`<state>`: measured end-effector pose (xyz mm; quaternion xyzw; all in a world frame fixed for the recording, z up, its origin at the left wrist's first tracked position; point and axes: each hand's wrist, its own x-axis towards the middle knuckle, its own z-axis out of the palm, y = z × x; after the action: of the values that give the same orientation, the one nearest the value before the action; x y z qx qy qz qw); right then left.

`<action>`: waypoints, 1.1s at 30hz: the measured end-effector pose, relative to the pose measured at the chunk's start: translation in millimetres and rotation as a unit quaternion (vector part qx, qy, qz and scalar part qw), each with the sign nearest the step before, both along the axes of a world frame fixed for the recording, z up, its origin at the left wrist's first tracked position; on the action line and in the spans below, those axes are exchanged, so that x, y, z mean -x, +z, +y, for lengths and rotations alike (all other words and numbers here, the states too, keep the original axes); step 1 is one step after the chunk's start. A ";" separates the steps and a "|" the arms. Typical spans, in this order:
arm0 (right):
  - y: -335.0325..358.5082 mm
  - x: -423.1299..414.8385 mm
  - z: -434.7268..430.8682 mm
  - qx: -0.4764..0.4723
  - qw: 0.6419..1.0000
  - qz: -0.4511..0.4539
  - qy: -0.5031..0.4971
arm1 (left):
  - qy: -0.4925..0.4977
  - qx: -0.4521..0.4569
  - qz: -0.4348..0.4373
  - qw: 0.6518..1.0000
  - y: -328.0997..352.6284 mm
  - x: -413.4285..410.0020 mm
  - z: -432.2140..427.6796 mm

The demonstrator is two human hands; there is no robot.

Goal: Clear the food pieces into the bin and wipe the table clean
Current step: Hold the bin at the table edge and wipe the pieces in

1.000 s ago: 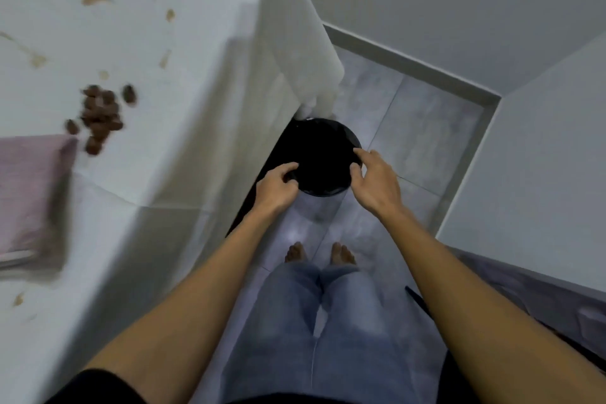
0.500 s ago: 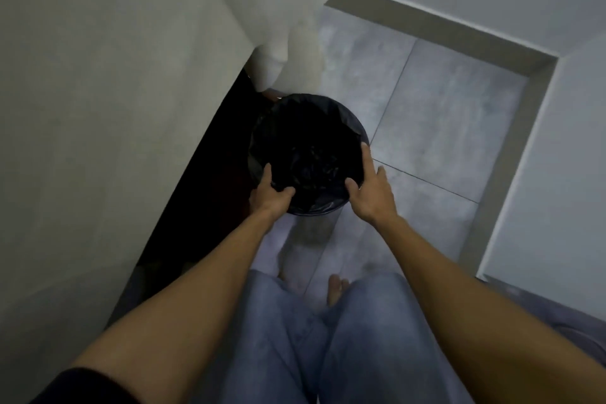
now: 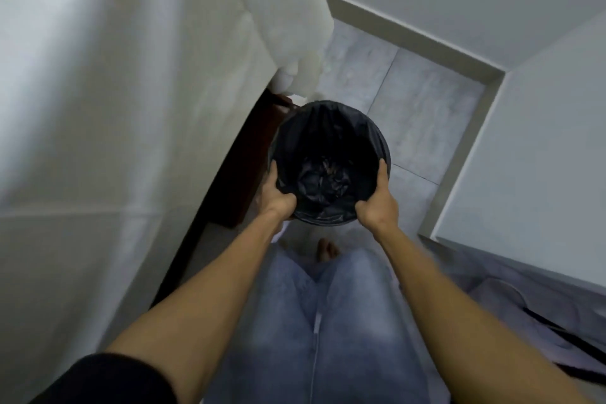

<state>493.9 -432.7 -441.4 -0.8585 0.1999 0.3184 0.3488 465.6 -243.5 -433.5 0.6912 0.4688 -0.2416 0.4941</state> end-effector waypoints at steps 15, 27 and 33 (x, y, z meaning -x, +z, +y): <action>278.3 40.6 -22.3 -0.023 0.998 0.015 0.048 | -0.026 0.022 -0.001 0.999 260.1 62.9 14.7; 310.4 8.0 43.2 0.044 0.988 -0.040 0.141 | 0.042 -0.035 -0.058 0.997 301.4 68.5 56.9; 322.8 7.6 53.3 0.041 0.986 -0.043 0.155 | 0.022 -0.034 -0.068 0.997 308.4 73.7 64.4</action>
<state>486.3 -379.4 -118.6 -0.9056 0.0620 0.3226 0.2683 391.9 -179.1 -125.1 0.7119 0.4568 -0.1673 0.5064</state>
